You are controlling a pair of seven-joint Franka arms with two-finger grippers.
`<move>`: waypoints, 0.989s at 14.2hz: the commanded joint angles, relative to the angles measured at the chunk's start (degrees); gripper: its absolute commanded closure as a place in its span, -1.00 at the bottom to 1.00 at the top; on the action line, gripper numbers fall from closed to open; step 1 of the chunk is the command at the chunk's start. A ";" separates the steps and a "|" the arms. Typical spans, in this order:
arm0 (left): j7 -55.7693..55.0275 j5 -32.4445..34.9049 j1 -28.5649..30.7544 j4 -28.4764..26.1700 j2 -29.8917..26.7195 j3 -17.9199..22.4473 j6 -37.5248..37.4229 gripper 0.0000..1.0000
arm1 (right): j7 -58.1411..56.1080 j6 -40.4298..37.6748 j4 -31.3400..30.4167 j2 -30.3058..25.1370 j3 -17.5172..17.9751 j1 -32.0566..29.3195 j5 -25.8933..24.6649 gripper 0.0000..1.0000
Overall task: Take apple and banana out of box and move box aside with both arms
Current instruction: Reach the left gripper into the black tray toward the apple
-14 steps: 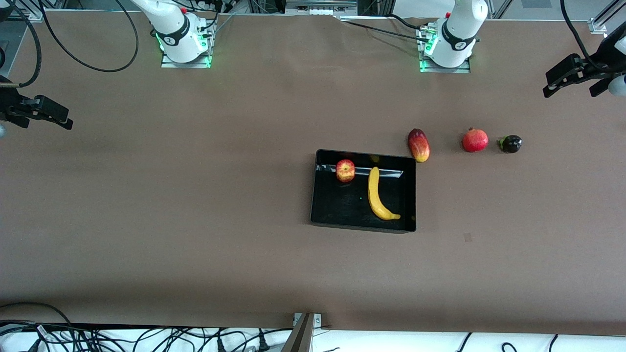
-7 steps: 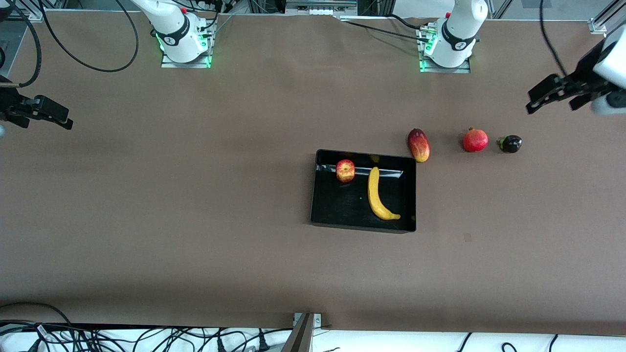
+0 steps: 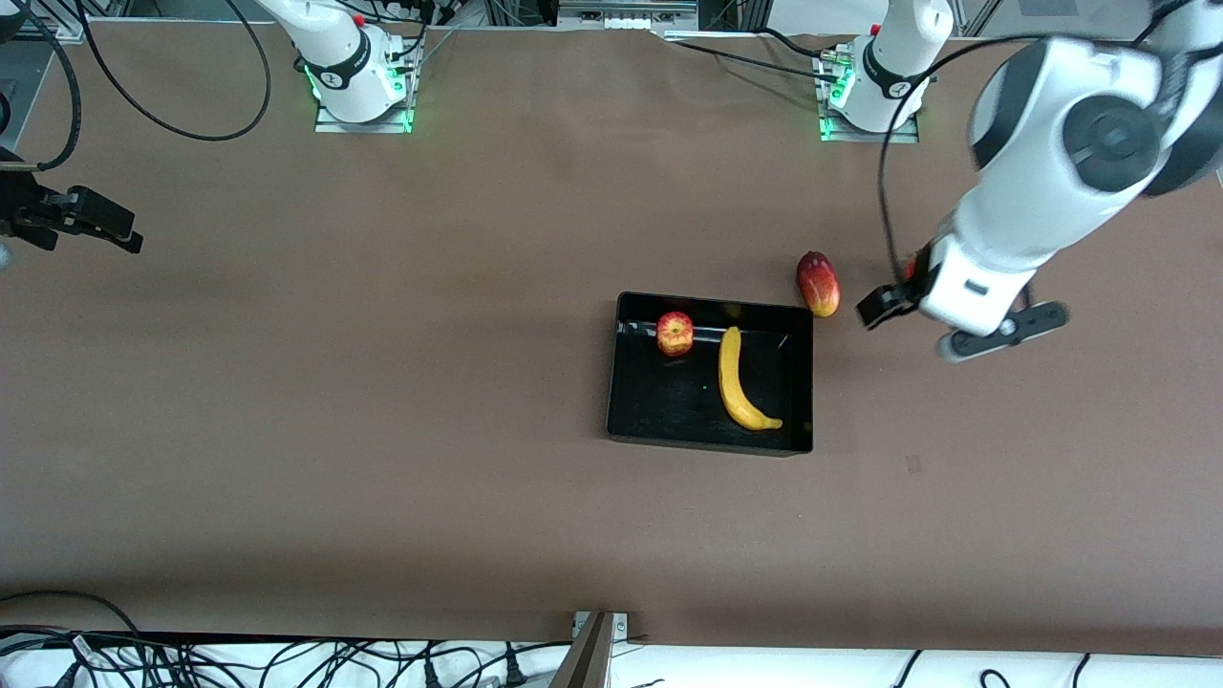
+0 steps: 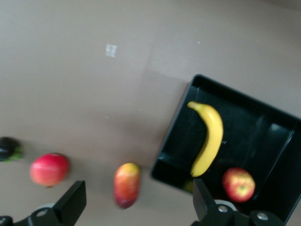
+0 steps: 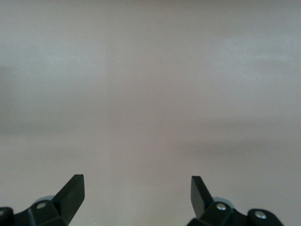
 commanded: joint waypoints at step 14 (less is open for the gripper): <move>-24.08 -1.86 -17.31 1.08 23.44 -1.52 21.18 -1.00 | -0.64 0.17 -0.55 -0.78 0.52 -0.63 -0.42 -1.00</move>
